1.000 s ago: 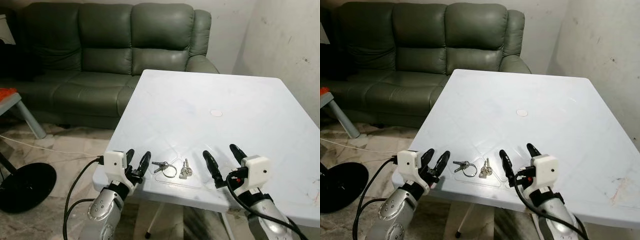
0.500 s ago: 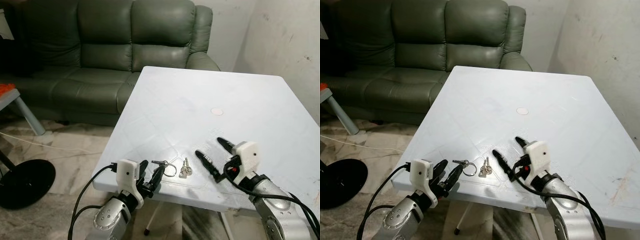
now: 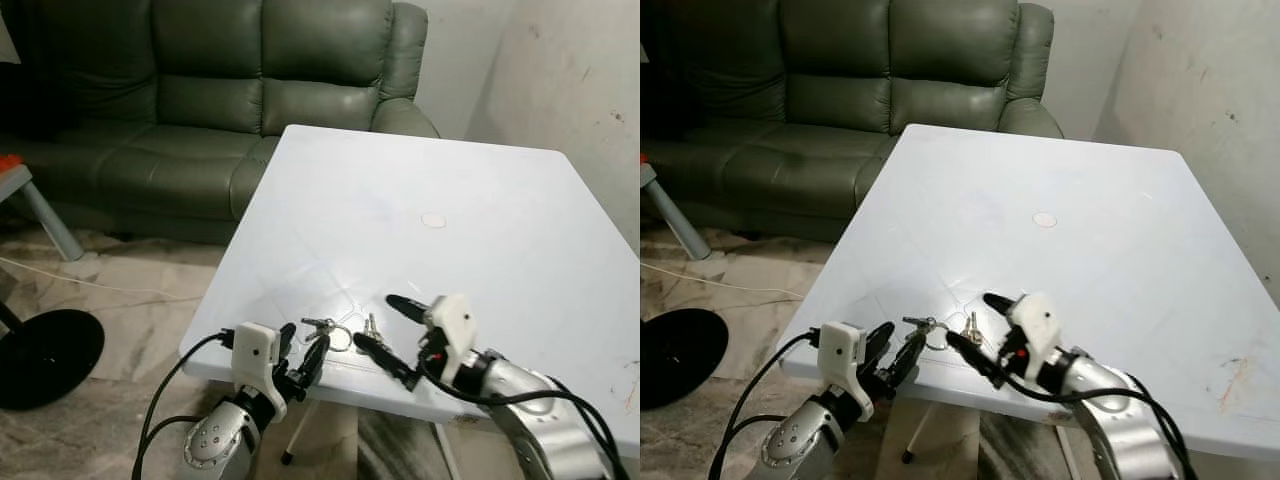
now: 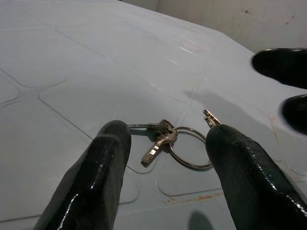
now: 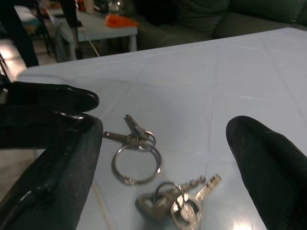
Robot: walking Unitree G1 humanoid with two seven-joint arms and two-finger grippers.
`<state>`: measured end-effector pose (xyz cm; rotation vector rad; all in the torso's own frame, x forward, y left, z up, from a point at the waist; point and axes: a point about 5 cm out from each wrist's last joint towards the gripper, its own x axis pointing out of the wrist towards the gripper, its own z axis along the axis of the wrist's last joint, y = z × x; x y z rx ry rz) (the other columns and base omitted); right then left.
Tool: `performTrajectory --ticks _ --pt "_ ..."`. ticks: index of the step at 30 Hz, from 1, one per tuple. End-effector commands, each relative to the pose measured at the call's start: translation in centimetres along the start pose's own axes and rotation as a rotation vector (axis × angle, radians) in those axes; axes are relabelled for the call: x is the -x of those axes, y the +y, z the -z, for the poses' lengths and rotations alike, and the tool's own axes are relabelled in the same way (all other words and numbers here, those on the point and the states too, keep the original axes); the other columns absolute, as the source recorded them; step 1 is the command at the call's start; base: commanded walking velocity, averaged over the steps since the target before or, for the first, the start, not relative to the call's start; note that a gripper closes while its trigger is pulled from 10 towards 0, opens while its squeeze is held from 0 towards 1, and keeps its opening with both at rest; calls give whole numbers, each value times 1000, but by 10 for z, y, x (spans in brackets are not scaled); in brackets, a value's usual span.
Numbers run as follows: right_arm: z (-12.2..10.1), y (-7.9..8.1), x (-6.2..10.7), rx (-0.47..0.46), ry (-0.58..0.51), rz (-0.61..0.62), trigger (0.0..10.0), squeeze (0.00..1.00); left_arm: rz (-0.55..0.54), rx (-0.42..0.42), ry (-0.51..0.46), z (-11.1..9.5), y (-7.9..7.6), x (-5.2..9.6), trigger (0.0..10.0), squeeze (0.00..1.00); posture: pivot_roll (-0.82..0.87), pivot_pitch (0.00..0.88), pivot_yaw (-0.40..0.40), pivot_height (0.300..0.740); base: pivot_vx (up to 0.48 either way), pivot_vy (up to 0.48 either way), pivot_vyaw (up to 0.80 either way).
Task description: Hang keys on a hook
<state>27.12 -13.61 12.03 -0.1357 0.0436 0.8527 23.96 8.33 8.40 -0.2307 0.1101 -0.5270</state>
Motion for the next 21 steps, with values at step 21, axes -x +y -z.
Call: performTrajectory --ticks 21 --pt "19 11 -14 110 213 -71 10000 0 2 -13 6 -2 -4 0 10000 0 30 84 -45 740 0 0 0"
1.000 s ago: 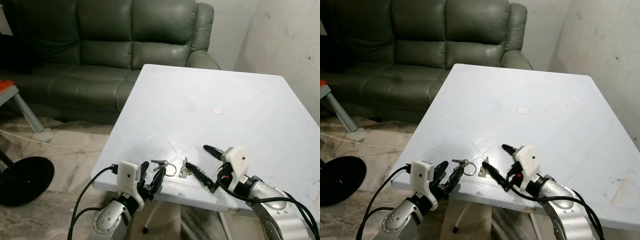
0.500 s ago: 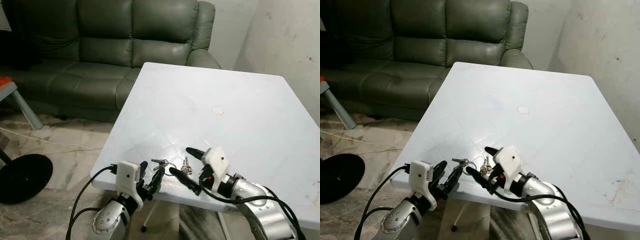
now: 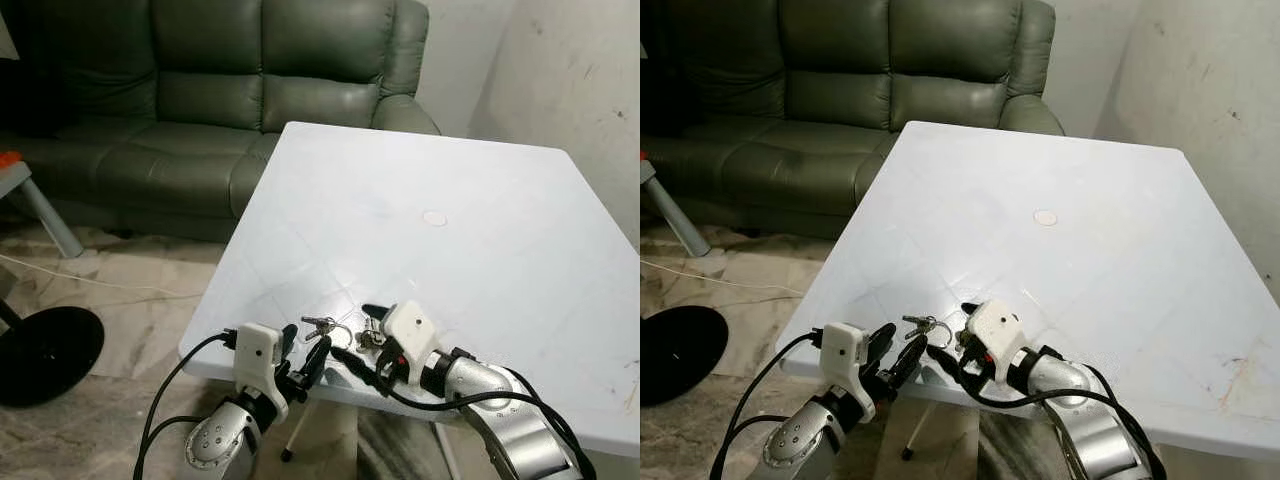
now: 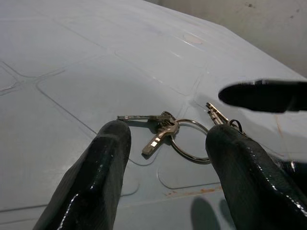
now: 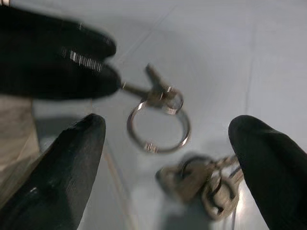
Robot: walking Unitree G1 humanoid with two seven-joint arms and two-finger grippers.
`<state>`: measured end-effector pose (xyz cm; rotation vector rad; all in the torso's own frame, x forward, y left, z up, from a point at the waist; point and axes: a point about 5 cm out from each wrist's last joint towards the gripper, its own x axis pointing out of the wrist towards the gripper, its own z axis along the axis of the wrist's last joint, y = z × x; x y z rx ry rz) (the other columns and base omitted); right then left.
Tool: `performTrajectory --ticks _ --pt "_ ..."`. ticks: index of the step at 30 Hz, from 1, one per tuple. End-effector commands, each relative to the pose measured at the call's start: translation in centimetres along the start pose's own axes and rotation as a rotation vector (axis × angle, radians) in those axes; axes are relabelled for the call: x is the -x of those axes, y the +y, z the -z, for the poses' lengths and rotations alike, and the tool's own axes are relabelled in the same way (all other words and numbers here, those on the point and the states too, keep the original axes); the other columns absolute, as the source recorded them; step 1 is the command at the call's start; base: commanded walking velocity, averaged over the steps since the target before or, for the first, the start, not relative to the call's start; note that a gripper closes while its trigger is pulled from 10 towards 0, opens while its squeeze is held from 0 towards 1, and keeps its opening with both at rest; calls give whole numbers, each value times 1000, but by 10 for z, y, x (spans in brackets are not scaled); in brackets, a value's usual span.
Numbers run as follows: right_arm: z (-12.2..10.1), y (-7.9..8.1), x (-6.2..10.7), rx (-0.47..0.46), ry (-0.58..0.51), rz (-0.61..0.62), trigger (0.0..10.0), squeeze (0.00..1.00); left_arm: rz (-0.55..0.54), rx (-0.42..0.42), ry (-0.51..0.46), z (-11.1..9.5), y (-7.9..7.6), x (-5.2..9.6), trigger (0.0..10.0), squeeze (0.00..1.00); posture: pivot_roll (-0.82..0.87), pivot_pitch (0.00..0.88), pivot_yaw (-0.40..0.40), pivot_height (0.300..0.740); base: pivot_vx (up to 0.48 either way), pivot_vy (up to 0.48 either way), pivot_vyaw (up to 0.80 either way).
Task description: Hang keys on a hook
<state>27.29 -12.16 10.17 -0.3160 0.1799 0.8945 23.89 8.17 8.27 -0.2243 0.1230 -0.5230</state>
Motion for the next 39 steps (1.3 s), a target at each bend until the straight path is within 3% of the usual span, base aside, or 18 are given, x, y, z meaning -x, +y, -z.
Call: performTrajectory --ticks 1,9,10,13,14,17,18,20,21,22,23,36,37,38,39 --pt "3 2 0 3 28 -38 10000 0 7 -10 -7 -3 -3 1 10000 0 30 84 -45 740 0 0 0" --pt "0 -2 0 -11 24 -28 10000 0 3 -7 -8 -3 -3 0 10000 0 30 85 -48 740 0 0 0" --pt "-2 -3 0 -30 8 -31 2627 0 2 -7 -8 -3 -3 0 10000 0 30 85 -48 740 0 0 0" --pt "-3 -5 1 -23 5 -14 2824 0 3 -7 -9 -3 -3 0 10000 0 30 87 -49 740 0 0 0" --pt "-3 -5 1 -40 0 -24 0 0 2 -6 -9 -3 -3 0 10000 0 30 86 -49 740 0 0 0" --pt "-4 -6 0 -32 11 -27 0 0 1 -5 -9 -3 -3 0 10000 0 31 86 -49 740 0 0 0" --pt "-3 -7 0 -33 15 -22 1882 0 2 -4 -8 -3 -3 0 10000 0 31 86 -49 740 0 0 0" --pt "-3 -7 0 -38 15 -14 2118 0 2 -4 -8 -3 -3 0 10000 0 31 86 -50 740 0 0 0" --pt "-5 -8 -1 -30 13 -2 3490 0 3 -3 -7 -3 -4 0 10000 0 32 86 -50 740 0 0 0" --pt "-5 -8 -1 -30 13 -2 3490 0 3 -3 -7 -3 -4 0 10000 0 32 86 -50 740 0 0 0" --pt "-3 -9 -4 -44 41 3 10000 0 4 -3 -7 -3 -4 0 10000 0 32 86 -50 740 0 0 0" --pt "1 -14 -5 -78 93 -3 10000 0 -1 -3 -9 -3 -4 1 10000 0 39 83 -55 740 0 0 0" --pt "1 -15 -5 -66 88 3 9216 0 -1 -2 -10 -3 -4 1 10000 0 39 83 -55 740 0 0 0" --pt "1 -17 -3 -68 85 0 5059 0 0 -2 -10 -3 -4 1 10000 0 39 83 -55 740 0 0 0" --pt "1 -17 -3 -81 86 -8 5059 0 0 -2 -10 -3 -4 1 10000 0 39 83 -55 740 0 0 0"
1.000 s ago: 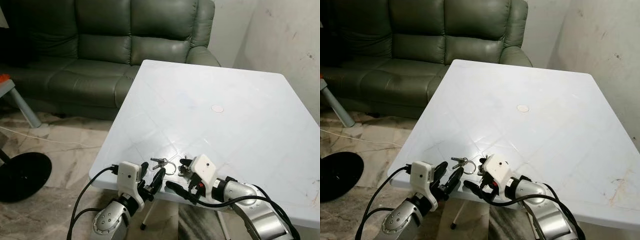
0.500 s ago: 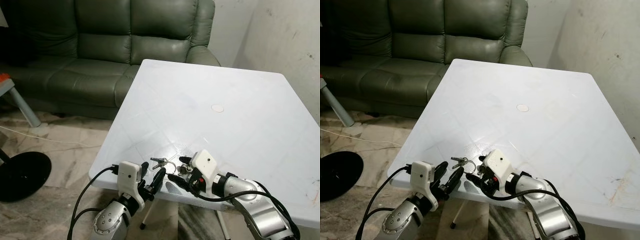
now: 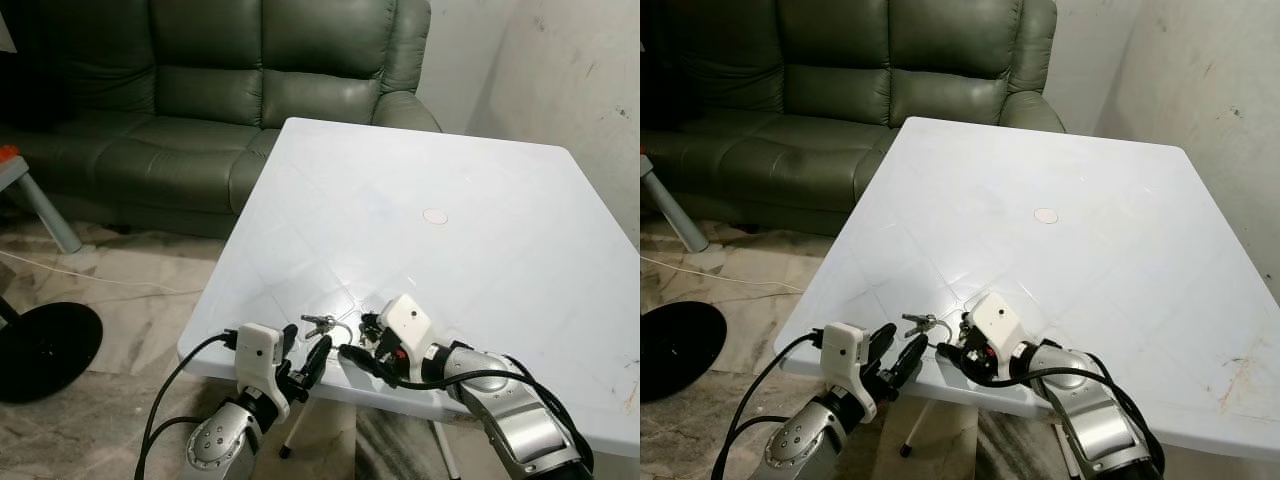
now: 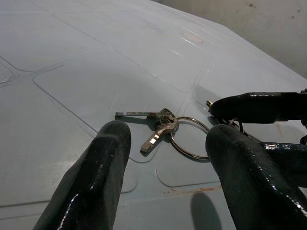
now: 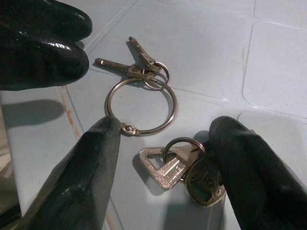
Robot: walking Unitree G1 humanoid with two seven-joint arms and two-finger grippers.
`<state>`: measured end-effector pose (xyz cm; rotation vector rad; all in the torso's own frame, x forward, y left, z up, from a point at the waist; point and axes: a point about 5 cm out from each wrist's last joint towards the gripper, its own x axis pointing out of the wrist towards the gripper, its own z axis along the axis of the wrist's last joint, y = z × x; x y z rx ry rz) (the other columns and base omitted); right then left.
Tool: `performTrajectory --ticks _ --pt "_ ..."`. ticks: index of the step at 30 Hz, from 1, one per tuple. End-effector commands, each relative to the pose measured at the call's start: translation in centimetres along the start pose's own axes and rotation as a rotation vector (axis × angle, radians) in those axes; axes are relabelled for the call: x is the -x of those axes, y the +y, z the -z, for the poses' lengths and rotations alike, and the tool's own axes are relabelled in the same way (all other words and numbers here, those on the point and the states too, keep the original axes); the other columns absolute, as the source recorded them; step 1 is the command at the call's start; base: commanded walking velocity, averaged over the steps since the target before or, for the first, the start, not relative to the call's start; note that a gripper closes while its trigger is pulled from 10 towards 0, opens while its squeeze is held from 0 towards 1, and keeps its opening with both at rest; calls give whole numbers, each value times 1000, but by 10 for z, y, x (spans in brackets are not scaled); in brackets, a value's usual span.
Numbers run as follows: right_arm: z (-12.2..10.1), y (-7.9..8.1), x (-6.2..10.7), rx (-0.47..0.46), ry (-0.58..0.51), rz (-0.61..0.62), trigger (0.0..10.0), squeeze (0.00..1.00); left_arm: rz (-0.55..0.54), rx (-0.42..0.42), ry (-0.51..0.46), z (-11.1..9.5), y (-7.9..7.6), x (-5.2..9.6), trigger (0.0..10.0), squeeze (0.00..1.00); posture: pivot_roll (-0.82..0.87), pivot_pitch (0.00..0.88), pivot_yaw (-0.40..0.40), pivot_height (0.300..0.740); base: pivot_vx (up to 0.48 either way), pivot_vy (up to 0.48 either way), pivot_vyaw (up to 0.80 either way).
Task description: Hang keys on a hook
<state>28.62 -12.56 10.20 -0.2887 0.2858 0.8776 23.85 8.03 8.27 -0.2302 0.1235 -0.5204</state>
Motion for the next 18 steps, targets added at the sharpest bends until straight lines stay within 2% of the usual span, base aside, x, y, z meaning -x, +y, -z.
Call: performTrajectory --ticks 1,3,4,10,13,15,18 --pt "1 -4 3 -11 4 -12 3843 0 2 -8 -9 -3 -2 1 10000 0 39 83 -55 740 0 0 0" --pt "1 -5 4 15 0 -10 3843 0 2 -8 -9 -3 -3 1 10000 0 40 76 -57 740 0 0 0" --pt "1 -5 5 12 1 -20 0 0 3 -8 -8 -3 -3 0 10000 0 40 76 -57 740 0 0 0" --pt "1 -10 9 -30 -33 -33 0 0 4 -8 -8 -3 -3 0 10000 0 38 78 -56 740 0 0 0" --pt "-1 -11 8 -8 -37 -28 0 0 5 -7 -7 -3 -3 0 10000 0 38 78 -56 740 0 0 0" --pt "0 -10 8 -39 -40 -32 0 0 6 -8 -7 -3 -3 0 10000 0 38 79 -54 740 0 0 0" --pt "-1 -11 8 -25 -53 -23 0 0 7 -9 -8 -3 -3 0 10000 0 38 79 -54 740 0 0 0"
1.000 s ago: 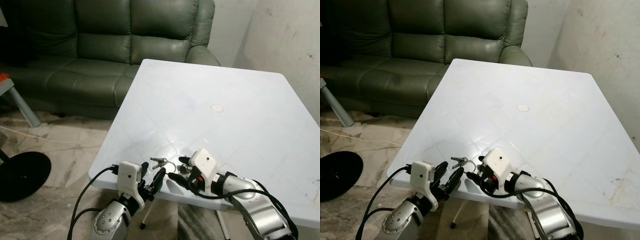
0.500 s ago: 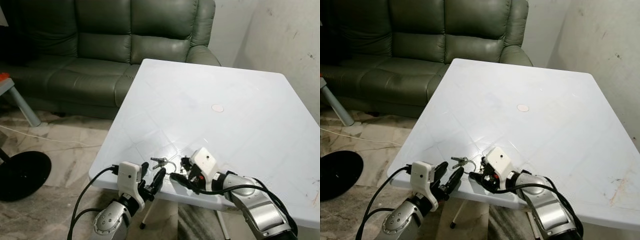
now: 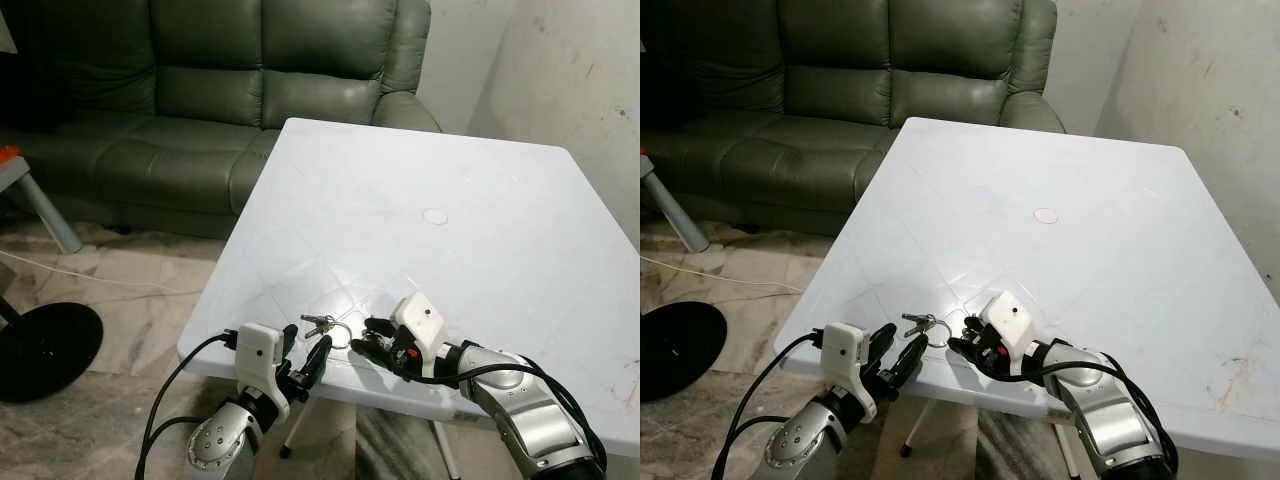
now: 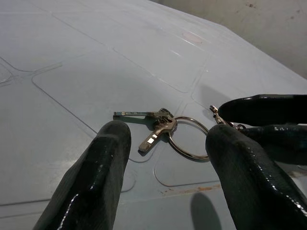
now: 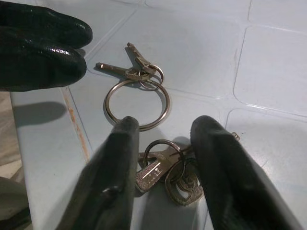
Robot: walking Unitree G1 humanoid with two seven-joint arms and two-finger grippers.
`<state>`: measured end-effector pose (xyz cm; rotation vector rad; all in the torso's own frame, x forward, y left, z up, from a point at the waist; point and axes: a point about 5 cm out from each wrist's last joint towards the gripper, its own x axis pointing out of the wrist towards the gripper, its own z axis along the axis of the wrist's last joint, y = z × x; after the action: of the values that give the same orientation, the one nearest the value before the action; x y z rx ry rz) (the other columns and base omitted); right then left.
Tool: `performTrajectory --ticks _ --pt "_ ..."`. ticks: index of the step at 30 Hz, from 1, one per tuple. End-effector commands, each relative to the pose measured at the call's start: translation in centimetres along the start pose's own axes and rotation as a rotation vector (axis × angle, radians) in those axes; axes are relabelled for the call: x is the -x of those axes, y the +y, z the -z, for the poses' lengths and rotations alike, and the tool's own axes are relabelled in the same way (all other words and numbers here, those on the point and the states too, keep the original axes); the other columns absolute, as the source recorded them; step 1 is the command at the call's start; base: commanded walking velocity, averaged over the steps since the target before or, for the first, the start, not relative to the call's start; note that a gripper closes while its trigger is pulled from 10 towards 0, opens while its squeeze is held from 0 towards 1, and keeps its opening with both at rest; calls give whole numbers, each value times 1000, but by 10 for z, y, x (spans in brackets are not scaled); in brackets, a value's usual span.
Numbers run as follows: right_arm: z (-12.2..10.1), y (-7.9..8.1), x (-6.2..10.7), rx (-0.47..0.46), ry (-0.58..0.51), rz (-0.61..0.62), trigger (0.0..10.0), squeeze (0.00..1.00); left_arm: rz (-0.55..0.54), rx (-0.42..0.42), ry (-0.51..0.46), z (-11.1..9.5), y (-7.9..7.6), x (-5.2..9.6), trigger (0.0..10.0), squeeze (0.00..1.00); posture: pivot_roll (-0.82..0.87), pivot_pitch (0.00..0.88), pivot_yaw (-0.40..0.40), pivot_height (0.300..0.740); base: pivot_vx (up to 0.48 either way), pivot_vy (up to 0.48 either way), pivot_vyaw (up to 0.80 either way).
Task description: Hang keys on a hook
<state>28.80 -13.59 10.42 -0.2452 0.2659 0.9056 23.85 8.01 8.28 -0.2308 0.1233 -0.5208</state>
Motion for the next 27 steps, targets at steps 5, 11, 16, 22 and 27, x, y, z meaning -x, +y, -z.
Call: performTrajectory --ticks 5,11,16,22,27 --pt "0 -3 3 -8 -16 -15 0 0 6 -11 -7 -3 -2 0 10000 0 38 80 -52 740 0 0 0" --pt "1 -5 5 -5 -8 -21 0 0 6 -11 -6 -3 -2 0 10000 0 37 82 -51 740 0 0 0" --pt "-1 -5 7 -15 -29 -40 0 0 8 -11 -7 -3 -2 0 10000 0 37 82 -51 740 0 0 0" --pt "-1 -8 7 -5 -31 -33 0 0 11 -13 -7 -3 -2 0 10000 0 36 81 -48 740 0 0 0" --pt "-2 -10 7 -23 -45 -32 0 0 11 -13 -6 -3 -3 -1 10000 0 37 81 -48 740 0 0 0"
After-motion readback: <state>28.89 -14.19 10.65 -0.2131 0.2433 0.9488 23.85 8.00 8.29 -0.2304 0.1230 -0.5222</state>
